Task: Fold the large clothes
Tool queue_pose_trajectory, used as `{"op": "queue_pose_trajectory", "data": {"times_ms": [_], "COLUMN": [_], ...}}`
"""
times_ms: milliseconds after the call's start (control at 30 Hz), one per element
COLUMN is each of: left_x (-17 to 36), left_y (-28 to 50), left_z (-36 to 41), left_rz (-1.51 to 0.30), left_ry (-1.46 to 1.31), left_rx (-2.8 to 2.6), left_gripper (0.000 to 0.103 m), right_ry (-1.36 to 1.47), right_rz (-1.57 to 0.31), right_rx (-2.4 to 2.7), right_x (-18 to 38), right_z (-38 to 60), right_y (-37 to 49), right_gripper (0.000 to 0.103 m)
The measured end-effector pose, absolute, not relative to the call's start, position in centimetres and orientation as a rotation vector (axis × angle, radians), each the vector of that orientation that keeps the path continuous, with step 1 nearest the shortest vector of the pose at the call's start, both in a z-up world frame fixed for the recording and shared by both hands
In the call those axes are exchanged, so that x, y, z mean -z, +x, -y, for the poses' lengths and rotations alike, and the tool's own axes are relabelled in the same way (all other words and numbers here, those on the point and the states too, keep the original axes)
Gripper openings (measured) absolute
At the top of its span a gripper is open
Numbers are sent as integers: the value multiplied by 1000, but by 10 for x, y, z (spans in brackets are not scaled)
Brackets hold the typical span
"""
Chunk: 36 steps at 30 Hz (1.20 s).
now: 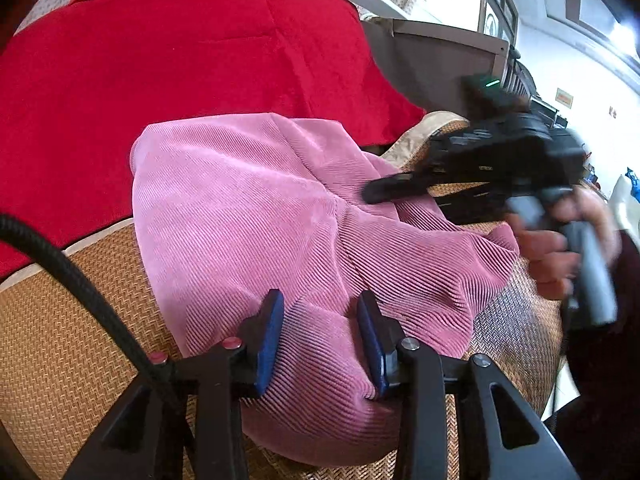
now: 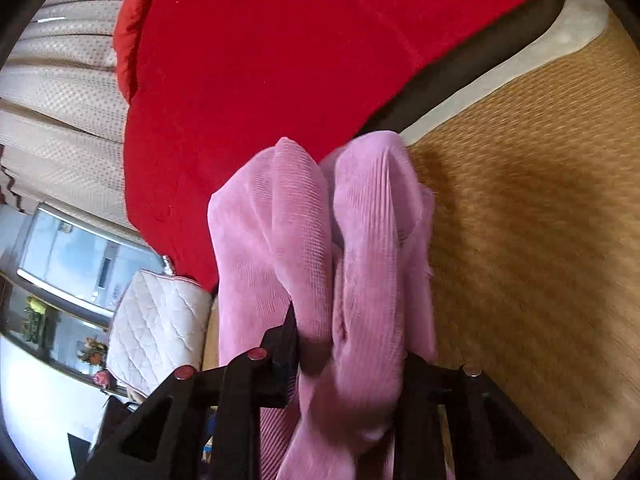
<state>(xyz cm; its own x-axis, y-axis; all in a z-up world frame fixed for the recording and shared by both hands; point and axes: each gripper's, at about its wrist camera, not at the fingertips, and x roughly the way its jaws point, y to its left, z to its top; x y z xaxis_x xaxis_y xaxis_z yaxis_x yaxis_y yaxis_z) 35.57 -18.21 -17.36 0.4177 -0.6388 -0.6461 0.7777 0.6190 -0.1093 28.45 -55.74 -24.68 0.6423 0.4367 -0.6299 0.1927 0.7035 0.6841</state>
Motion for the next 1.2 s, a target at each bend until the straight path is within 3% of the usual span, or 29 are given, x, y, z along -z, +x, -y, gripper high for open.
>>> {"op": "queue_pose_trajectory", "data": {"times_ms": [67,300,467,567,800,900,1000,1200], "left_x": [175,177,173,169,145,166,173,172], "left_y": [358,366,365,368,361,361,346,348], "left_z": [182,187,189,200,163,162,173,170], "left_rz": [-716,-732,-737,-747,-772,-822,-762,-790], "left_ry": [213,195,196,176,91,146,267,231], "left_rx": [896,894,894,927,972,946,920,931], "left_gripper": [39,39,39,44,58,59,62,63], "right_ry": [671,562,453,445,498,537,523,465], "right_rz": [-878,-681,-819,-994,-980,-980,-975,-839], "right_rx": [-27,-34,-73,10,26,34,43,-37], "right_x": [222,164,189,242,258,253,226,157], "right_z": [559,546,515,508,523,538,538,534], "right_y": [262,188,198,225,229,218,217,241], "right_gripper": [37,34,30,29,29,29,29,33]}}
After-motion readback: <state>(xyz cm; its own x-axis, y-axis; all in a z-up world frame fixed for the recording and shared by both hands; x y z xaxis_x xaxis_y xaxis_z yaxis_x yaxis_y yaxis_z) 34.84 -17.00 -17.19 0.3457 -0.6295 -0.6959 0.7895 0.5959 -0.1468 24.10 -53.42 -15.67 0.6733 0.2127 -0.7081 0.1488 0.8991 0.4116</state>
